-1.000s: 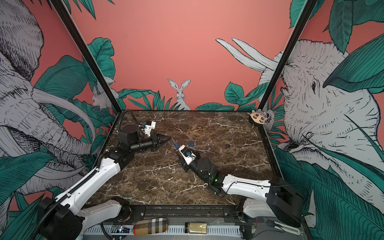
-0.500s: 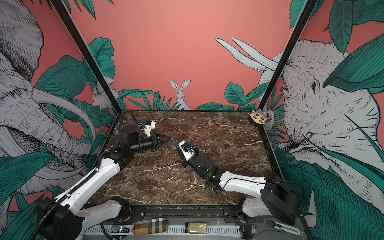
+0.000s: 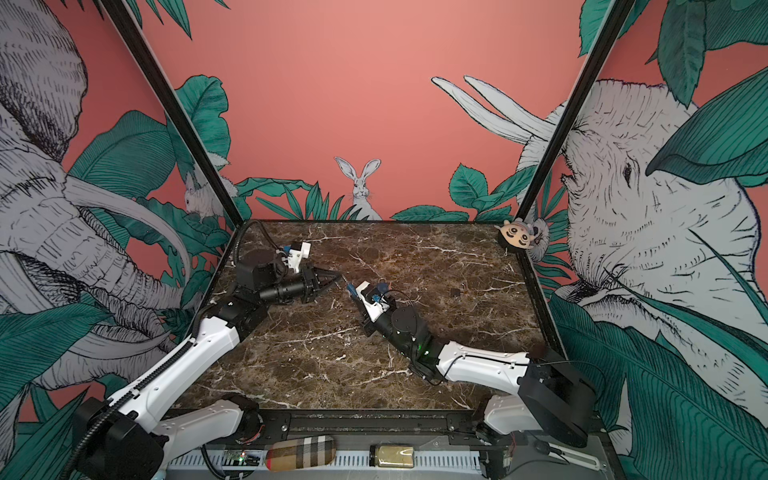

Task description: Lock with the key

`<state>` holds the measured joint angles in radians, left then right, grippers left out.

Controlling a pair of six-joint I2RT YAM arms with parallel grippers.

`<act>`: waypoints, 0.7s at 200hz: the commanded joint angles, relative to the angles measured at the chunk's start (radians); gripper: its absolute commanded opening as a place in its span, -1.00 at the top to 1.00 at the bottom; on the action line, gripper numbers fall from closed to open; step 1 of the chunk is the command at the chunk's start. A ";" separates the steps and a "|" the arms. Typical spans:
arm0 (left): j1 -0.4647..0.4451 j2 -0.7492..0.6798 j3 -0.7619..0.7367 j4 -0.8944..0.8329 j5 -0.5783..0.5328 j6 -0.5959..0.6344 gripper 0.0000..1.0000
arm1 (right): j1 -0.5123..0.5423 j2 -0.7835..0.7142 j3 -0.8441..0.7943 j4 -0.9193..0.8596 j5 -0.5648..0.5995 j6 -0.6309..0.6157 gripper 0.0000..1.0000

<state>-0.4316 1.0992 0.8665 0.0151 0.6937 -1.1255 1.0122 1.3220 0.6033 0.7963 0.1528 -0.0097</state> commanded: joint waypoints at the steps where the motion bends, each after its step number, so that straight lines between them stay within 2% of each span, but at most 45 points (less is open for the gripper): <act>1: -0.004 -0.032 -0.014 0.054 0.009 -0.012 0.96 | -0.008 -0.001 0.036 0.043 -0.003 0.010 0.56; 73: -0.004 -0.025 -0.022 0.056 0.006 -0.017 0.96 | -0.010 -0.011 0.046 0.023 -0.010 0.009 0.58; 96: -0.004 -0.026 -0.024 0.059 0.003 -0.019 0.96 | -0.011 -0.014 0.053 -0.009 -0.016 0.014 0.68; 122: -0.004 -0.023 -0.025 0.065 0.000 -0.021 0.96 | -0.014 -0.009 0.059 -0.024 -0.031 0.027 0.55; 140: -0.004 -0.022 -0.026 0.071 -0.004 -0.025 0.96 | -0.017 -0.002 0.067 -0.038 -0.031 0.031 0.55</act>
<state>-0.4316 1.0988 0.8478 0.0296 0.6903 -1.1339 1.0042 1.3220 0.6353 0.7609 0.1341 0.0040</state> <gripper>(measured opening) 0.058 0.224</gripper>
